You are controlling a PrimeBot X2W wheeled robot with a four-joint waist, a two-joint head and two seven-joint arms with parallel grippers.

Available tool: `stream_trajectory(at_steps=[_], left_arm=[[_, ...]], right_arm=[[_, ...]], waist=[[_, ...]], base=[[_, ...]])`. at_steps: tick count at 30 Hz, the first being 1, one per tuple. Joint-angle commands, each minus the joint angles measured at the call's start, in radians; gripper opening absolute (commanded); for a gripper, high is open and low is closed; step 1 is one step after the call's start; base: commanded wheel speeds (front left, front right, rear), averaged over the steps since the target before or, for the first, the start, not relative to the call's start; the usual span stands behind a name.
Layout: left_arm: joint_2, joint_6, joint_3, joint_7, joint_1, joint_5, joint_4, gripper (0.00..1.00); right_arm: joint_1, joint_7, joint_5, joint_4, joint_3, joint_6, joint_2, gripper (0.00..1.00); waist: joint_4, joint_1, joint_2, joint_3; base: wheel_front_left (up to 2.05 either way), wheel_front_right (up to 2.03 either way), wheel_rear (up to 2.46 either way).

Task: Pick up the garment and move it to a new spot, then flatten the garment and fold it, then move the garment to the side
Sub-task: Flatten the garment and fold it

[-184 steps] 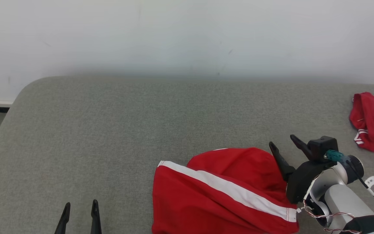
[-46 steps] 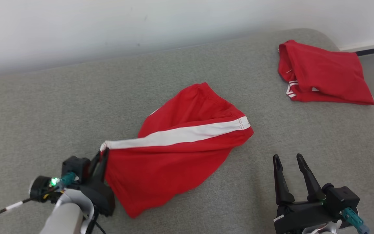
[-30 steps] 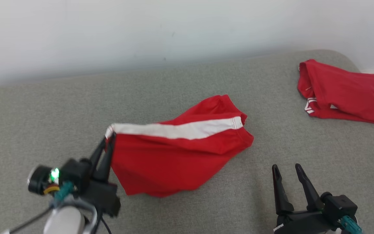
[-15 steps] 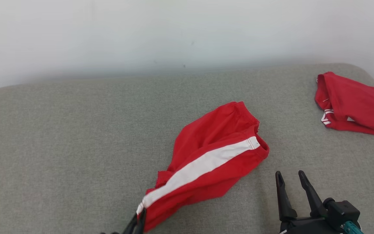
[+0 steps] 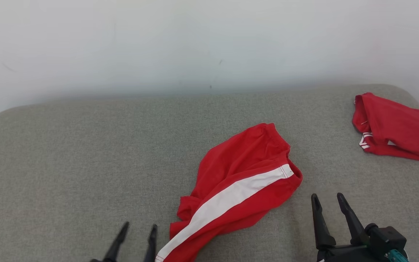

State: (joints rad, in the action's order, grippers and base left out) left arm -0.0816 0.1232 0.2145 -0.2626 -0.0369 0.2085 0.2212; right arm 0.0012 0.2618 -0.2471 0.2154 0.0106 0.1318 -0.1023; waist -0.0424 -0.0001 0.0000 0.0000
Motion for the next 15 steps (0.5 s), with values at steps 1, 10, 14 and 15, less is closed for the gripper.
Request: stream_trajectory(at_steps=[1,10,14,15], left_arm=[[0.002,-0.006,-0.024,-0.003,-0.014,-0.017,-0.020,1.00],[0.002,-0.019,-0.202,-0.003,-0.044,-0.047,-0.112,1.00],[0.007,-0.024,-0.256,-0.003,-0.068,-0.061,-0.139,1.00],[0.008,-0.024,-0.269,-0.003,-0.075,-0.060,-0.143,1.00]], right_arm=[[0.008,0.004,-0.007,-0.007,-0.004,-0.003,-0.001,1.00],[0.022,0.004,-0.004,-0.029,-0.020,-0.003,0.005,1.00],[0.034,0.004,0.000,-0.034,-0.029,-0.003,0.008,1.00],[0.037,0.004,0.001,-0.035,-0.031,-0.003,0.009,1.00]], waist=[[0.000,0.0001,0.0000,-0.004],[0.004,0.0001,0.0000,-0.024],[0.008,0.0001,0.0000,-0.035],[0.009,0.0001,0.0000,-0.037]], base=[[0.00,0.00,0.00],[0.00,0.00,0.00],[0.00,0.00,0.00],[0.00,0.00,0.00]])
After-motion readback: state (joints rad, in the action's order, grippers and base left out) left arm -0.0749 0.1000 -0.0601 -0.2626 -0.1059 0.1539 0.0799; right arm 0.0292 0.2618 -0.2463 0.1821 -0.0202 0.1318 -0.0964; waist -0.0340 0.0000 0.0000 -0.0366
